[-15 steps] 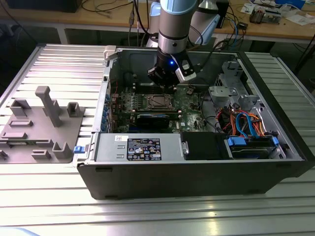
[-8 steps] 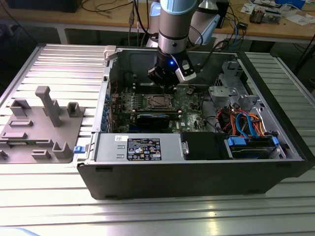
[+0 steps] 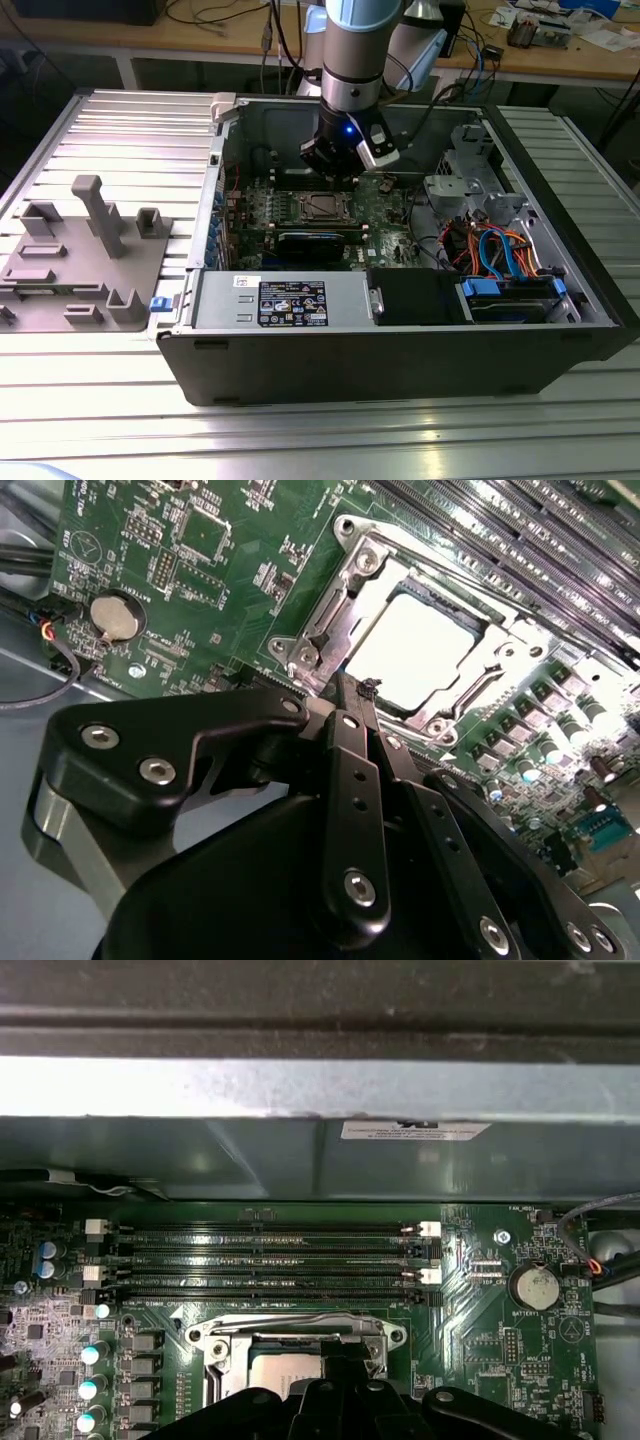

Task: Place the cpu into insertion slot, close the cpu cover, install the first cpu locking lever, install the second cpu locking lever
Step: 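Install the second cpu locking lever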

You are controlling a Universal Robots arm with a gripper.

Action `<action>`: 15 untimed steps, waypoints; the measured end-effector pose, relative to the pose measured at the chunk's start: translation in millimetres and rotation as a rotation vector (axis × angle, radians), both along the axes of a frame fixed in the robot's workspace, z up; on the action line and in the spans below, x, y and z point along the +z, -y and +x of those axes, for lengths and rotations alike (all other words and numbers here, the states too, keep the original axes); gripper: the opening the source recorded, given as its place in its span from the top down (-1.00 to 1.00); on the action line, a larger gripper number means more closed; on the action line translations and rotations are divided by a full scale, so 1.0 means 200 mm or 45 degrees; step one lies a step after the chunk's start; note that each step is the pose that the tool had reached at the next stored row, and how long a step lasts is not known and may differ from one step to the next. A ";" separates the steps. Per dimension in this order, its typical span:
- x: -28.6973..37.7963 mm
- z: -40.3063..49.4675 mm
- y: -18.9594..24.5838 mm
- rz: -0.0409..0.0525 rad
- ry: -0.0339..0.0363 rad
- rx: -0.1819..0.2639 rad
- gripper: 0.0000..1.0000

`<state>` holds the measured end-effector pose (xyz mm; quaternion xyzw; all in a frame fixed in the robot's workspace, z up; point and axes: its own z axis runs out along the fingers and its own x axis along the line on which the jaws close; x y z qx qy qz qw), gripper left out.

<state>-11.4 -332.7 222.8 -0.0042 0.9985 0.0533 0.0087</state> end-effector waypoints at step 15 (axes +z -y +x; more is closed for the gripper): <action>0.083 0.000 0.000 0.000 0.0001 0.000 0.79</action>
